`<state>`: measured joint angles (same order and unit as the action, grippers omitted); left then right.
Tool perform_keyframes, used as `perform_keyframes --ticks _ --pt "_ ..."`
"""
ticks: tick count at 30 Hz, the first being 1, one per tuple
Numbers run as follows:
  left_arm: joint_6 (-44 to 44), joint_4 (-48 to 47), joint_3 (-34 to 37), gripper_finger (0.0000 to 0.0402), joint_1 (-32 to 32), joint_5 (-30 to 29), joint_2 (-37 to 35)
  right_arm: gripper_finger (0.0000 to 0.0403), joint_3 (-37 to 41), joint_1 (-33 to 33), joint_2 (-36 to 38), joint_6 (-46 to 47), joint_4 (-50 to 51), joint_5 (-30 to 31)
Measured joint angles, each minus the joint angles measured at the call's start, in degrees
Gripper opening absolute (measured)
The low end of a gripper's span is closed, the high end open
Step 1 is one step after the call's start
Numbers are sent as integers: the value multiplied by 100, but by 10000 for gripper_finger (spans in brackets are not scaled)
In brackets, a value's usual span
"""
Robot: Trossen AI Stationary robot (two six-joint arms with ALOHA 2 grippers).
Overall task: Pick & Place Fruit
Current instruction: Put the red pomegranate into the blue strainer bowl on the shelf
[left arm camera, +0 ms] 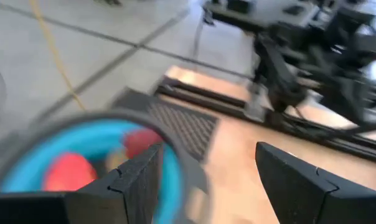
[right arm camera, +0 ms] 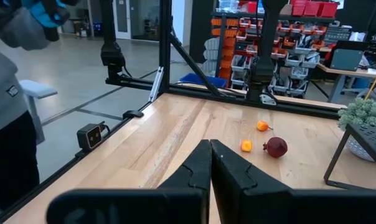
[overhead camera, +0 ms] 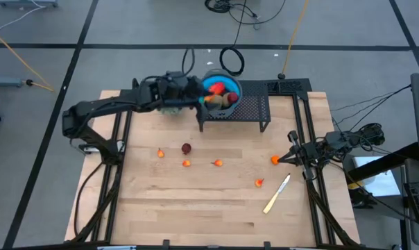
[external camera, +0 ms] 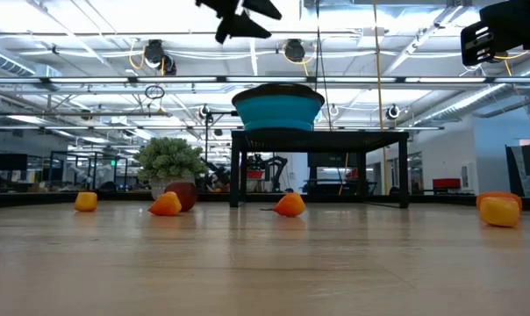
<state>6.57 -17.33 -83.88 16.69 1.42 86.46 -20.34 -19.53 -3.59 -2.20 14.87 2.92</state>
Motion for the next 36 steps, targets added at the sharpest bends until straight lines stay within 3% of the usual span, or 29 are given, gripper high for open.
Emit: perform_keyframes --ticks 10,23,27,36 --pt "1804 -1588 2 257 -963 -60 -133 0 0 0 2 0 0 0" --pt "4829 -3198 0 257 -1888 -1471 -71 0 0 -2 2 0 2 0" --pt "5433 -3516 -2 257 -1976 -1753 50 0 0 -1 1 0 2 0" --pt "5989 -4294 2 257 -1972 -1655 623 0 4 -2 -3 -1 36 -6"
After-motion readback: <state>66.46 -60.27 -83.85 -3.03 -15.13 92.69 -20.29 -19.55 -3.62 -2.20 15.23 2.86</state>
